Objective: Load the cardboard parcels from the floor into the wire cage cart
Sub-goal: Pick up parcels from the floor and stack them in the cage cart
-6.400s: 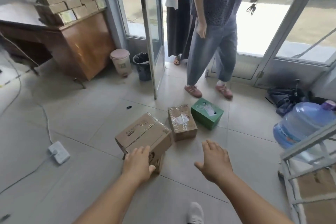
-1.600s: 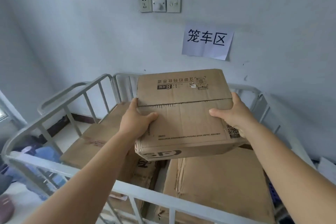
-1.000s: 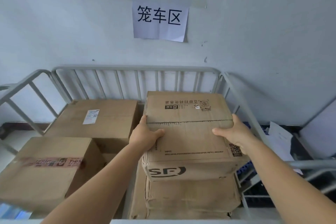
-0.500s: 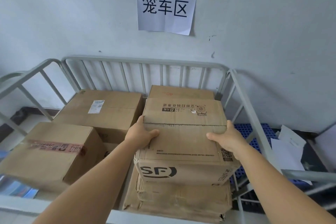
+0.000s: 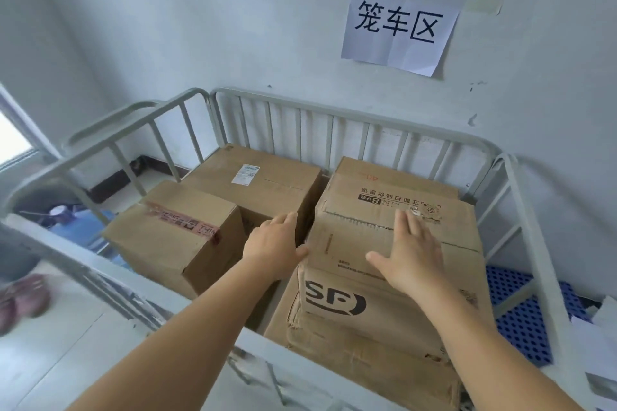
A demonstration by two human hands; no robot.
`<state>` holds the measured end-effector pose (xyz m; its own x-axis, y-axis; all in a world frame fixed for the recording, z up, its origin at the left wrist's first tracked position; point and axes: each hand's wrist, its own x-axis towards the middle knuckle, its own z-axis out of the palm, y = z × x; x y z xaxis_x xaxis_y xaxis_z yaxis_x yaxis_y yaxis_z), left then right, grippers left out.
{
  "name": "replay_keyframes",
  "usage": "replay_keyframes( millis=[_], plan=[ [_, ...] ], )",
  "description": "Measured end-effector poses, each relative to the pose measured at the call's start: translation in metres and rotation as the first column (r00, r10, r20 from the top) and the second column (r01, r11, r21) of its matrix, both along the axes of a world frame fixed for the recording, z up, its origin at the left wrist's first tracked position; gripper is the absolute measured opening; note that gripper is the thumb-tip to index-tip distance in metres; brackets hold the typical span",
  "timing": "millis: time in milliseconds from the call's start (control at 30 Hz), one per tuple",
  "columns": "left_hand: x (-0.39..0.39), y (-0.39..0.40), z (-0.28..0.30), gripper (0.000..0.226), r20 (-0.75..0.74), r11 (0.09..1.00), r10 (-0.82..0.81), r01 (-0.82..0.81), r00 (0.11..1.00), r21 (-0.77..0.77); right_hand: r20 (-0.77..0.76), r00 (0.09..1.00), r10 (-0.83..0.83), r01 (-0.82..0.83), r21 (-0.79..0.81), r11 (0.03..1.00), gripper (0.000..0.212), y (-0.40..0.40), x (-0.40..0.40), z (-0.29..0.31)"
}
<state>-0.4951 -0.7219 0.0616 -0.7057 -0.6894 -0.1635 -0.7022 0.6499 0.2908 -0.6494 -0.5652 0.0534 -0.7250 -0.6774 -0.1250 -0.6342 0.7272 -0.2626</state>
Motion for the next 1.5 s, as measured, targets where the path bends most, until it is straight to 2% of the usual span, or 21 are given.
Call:
replay_keyframes(
  millis=[167,367,500,733,1100,1300,1500],
  plan=[
    [0.077,-0.011,0.013,0.073,-0.017,0.991,0.100,-0.101,0.995,-0.089,-0.020,0.970,0.240,-0.241,-0.028,0.970,0.096,-0.040,0.065,0.008],
    [0.197,-0.002,0.020,0.070,-0.073,0.944,0.290,-0.298,0.954,-0.142,-0.013,0.878,0.479,-0.479,-0.036,0.877,0.089,-0.072,0.172,0.012],
    [0.292,0.018,0.016,0.062,-0.085,0.900,0.400,-0.408,0.913,-0.151,0.001,0.769,0.640,-0.640,-0.020,0.769,0.085,-0.081,0.258,0.017],
    [0.451,0.074,0.001,0.064,-0.011,0.782,0.611,-0.605,0.792,-0.150,0.040,0.546,0.837,-0.838,0.019,0.546,0.082,-0.079,0.413,0.003],
    [0.639,0.178,-0.042,0.069,0.071,0.491,0.871,-0.867,0.486,-0.081,0.070,0.250,0.966,-0.965,0.106,0.242,0.084,-0.058,0.611,-0.040],
    [0.709,0.218,-0.076,0.070,0.136,0.248,0.960,-0.969,0.245,-0.008,0.114,0.074,0.991,-0.988,0.143,0.058,0.081,-0.062,0.690,-0.066],
    [0.769,0.242,-0.117,0.067,0.251,-0.034,0.968,-0.998,-0.021,0.046,0.183,-0.111,0.977,-0.969,0.197,-0.148,0.081,-0.087,0.770,-0.106]
  ],
)
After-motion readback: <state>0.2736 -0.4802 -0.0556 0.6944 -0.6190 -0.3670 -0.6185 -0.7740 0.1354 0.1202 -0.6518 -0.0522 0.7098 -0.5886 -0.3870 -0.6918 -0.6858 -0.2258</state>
